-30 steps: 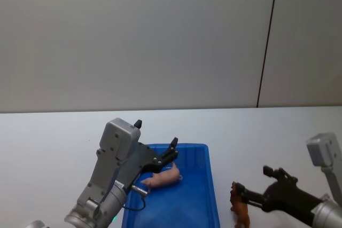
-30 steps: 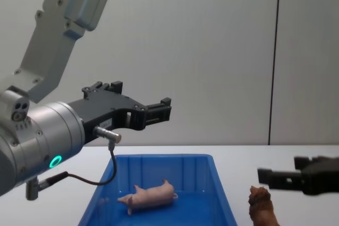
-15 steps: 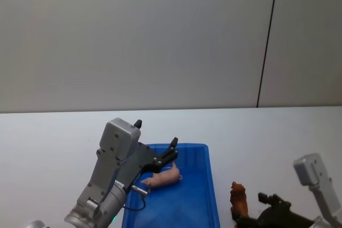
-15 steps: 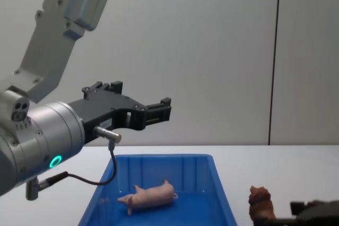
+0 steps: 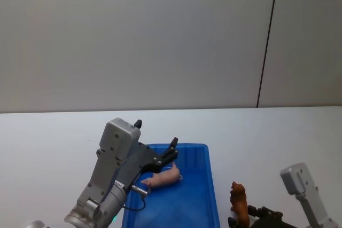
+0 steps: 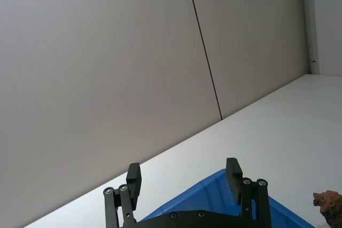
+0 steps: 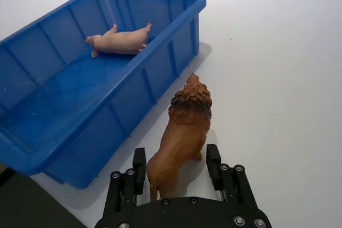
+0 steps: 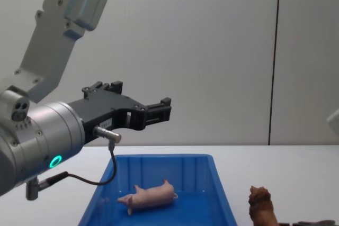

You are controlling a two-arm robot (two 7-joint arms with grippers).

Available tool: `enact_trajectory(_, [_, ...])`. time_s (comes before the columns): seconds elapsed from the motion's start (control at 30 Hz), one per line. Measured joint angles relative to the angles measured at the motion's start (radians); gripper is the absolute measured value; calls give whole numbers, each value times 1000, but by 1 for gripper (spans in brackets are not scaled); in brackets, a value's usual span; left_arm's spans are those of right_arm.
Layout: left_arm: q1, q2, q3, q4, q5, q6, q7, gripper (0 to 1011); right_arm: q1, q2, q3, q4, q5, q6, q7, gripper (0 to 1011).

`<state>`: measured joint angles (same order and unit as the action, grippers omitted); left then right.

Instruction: Pick up the two dolls from the table and place them into the box.

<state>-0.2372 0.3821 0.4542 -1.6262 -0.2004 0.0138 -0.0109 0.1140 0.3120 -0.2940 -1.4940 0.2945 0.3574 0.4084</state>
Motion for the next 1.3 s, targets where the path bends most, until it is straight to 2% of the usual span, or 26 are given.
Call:
enact_trajectory(0.03, [0, 0, 0, 0, 0, 0, 0, 1001, 0, -1, -1, 1, -1, -2, -5, 718])
enact_trajectory(0.43, [0, 0, 0, 0, 0, 0, 0, 1001, -9, -12, -16, -10, -44, -84, -75, 316])
enact_trajectory(0.93, [0, 0, 0, 0, 0, 0, 0, 1001, 5, -20, -16, -74, -100, -193, -134, 309])
enact_trajectory(1.07, [0, 0, 0, 0, 0, 0, 0, 1001, 23, -27, -14, -93, -108, -211, -132, 309])
enact_trajectory(1.3, [0, 0, 0, 0, 0, 0, 0, 1001, 70, -54, -18, -102, -112, -220, -92, 309])
